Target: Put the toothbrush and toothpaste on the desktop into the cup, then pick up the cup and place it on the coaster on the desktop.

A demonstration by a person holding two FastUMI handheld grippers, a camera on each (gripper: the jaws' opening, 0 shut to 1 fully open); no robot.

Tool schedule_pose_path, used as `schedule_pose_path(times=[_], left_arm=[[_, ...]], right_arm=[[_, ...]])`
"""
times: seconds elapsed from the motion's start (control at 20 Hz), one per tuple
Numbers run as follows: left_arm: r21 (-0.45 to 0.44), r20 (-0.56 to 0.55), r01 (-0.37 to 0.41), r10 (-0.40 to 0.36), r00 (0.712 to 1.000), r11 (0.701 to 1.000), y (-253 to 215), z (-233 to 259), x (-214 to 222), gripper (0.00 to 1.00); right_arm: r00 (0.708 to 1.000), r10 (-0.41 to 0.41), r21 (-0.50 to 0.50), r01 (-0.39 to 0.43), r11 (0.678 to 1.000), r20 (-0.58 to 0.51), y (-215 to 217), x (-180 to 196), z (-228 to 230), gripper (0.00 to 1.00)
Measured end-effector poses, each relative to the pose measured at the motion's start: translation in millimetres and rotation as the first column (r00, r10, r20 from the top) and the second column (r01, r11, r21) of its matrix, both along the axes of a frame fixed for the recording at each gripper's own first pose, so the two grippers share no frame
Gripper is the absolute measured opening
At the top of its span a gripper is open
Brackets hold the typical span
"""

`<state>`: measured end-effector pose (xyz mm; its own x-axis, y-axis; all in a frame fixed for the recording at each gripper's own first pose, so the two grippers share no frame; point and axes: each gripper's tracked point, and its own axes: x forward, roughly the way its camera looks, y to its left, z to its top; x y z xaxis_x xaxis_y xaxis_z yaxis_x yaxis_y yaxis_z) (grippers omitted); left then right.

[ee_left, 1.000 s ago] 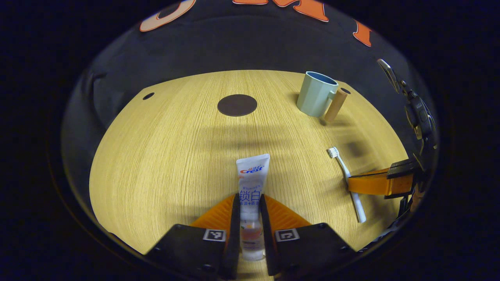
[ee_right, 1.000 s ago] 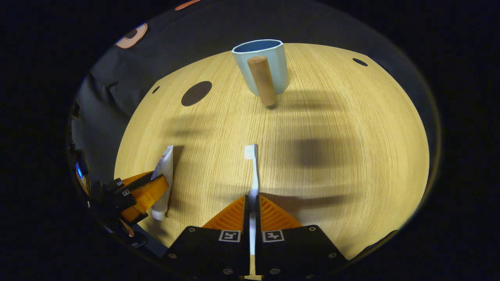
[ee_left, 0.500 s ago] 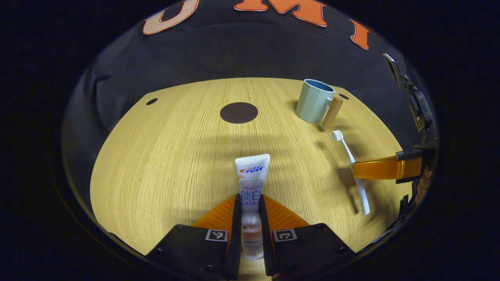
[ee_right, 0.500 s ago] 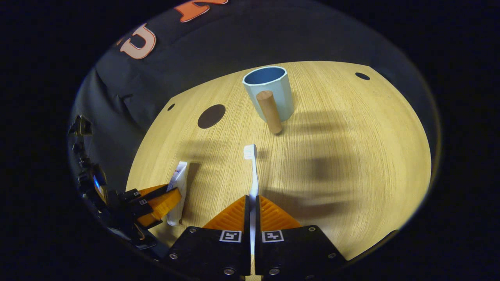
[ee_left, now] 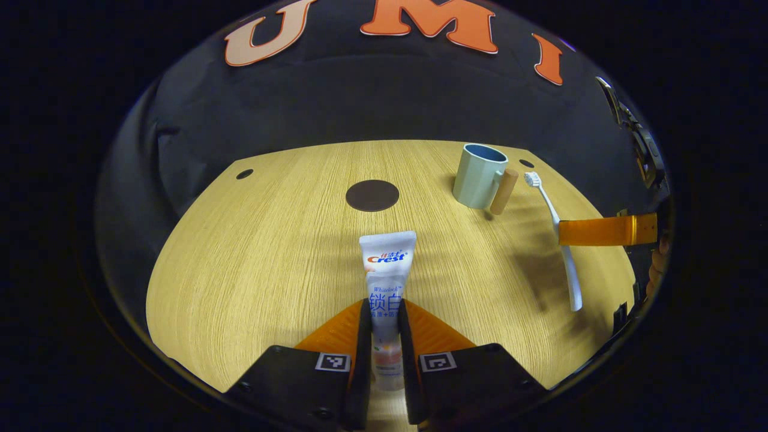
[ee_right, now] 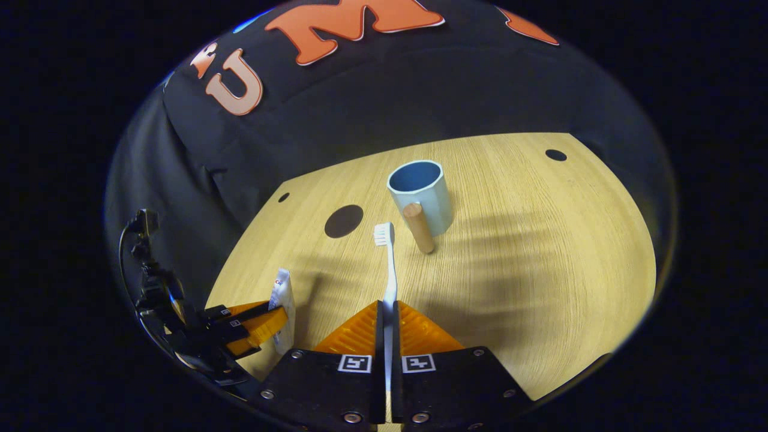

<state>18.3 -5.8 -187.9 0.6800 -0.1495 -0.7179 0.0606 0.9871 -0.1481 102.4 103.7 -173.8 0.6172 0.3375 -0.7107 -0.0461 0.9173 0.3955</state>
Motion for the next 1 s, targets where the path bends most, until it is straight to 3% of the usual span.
schedule_pose_path(times=[0.05,0.6,1.0], left_arm=[[-0.009,0.004,-0.006,0.006,1.0,1.0,1,1,1,0.23],[-0.032,0.055,-0.019,0.021,0.998,0.999,4,11,0,0.23],[-0.051,0.07,-0.025,0.028,0.997,0.998,4,14,-1,0.23]], right_arm=[[1.0,-0.004,0.009,0.003,1.0,0.022,0,3,2,0.04],[0.97,-0.056,0.094,0.035,0.995,0.236,-12,39,47,0.04],[0.91,-0.099,0.131,0.05,0.99,0.401,-18,73,86,0.04]])
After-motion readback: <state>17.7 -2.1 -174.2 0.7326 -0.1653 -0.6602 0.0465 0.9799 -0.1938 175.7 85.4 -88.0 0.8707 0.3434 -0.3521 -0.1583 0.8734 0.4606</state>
